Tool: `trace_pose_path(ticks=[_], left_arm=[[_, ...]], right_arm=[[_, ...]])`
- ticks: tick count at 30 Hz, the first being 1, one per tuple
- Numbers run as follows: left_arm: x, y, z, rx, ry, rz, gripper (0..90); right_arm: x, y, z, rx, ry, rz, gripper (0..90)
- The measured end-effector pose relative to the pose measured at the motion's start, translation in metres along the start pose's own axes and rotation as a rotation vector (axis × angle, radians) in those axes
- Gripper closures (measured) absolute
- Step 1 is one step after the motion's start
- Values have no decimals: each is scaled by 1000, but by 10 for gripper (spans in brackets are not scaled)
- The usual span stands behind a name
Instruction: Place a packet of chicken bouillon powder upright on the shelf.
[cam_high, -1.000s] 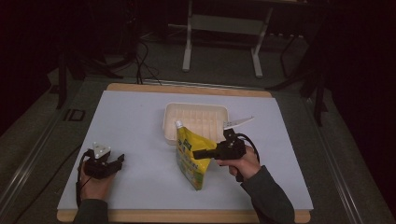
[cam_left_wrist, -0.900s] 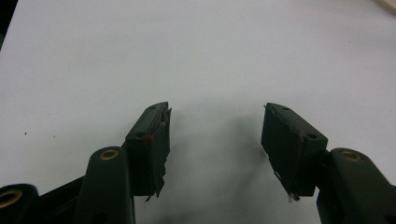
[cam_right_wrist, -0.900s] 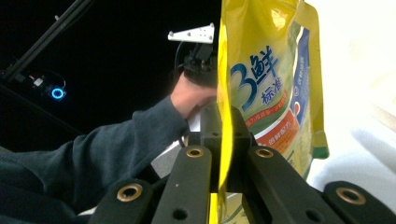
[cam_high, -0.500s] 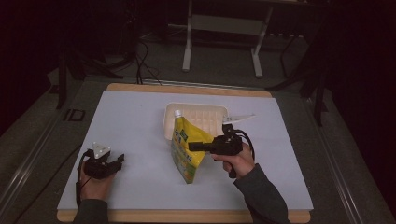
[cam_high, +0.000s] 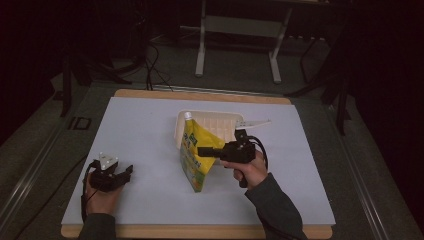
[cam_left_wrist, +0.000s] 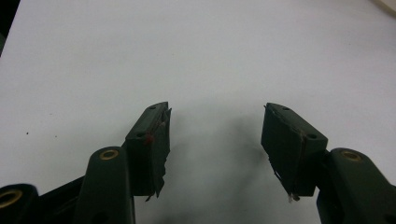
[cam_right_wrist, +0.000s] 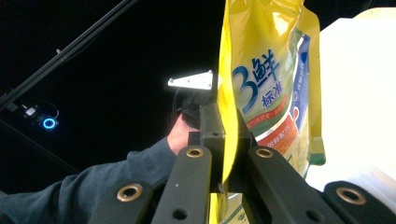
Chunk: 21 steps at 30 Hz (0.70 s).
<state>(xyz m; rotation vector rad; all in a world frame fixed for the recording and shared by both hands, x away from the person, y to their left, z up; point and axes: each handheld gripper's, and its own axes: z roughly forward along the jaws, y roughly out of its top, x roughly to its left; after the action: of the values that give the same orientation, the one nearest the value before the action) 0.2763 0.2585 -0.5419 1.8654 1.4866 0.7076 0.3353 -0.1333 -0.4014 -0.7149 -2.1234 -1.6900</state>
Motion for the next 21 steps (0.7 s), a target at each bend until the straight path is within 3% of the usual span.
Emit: trace_pose_path(ticks=[21], left_arm=[[0, 0, 0, 0, -1, -1, 416]], right_arm=[[-2, 16, 12, -59, -49, -31, 900]])
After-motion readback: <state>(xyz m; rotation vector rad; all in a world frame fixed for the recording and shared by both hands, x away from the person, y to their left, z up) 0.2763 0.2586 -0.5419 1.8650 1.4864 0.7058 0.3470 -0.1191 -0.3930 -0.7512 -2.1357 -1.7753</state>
